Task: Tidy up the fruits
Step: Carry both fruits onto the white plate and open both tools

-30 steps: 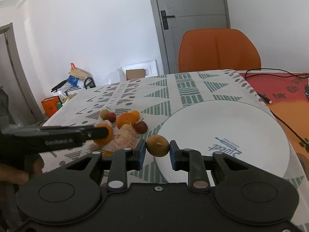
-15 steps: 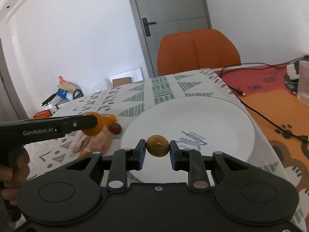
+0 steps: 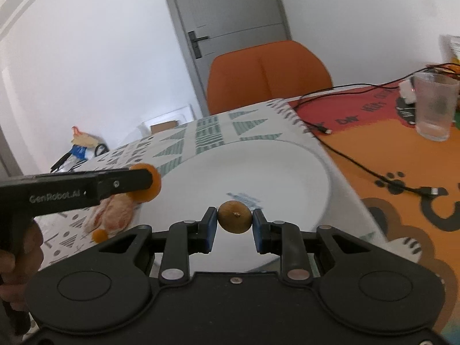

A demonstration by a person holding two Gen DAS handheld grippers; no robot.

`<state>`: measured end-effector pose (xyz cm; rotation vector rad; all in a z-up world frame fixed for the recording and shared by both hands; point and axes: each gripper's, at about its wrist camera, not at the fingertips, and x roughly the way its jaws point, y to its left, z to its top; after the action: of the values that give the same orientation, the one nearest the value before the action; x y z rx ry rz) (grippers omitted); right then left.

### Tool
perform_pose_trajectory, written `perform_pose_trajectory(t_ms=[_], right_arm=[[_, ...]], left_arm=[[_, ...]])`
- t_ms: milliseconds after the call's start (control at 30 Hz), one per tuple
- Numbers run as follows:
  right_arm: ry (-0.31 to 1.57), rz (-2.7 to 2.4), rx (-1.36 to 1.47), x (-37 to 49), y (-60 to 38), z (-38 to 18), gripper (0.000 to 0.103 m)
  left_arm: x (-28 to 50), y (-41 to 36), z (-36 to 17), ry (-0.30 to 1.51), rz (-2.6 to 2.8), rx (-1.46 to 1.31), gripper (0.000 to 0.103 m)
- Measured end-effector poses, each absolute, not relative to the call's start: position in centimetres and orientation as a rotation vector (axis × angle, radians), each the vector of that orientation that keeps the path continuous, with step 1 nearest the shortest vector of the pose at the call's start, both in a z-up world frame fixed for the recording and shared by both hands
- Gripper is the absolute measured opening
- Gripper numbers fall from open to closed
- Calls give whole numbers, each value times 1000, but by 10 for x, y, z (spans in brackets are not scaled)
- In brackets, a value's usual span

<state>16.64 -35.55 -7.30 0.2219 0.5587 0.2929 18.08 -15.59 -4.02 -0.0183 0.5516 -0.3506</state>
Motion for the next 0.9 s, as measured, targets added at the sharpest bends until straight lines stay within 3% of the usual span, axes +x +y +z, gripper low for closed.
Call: perform_pose_trajectory(t_ms=[600,800,900], right_arm=[[560,259,234,174,-366,-74,25],[558,274,224,170,-356,-71,33],[550,281,210,167,-349,-68,48]], left_arm=[[195,-167,-44,577,-334,-2,33],[188,-148,-39,580,-284,-28,34],[182,-140,-36,580,-260,-35,40]])
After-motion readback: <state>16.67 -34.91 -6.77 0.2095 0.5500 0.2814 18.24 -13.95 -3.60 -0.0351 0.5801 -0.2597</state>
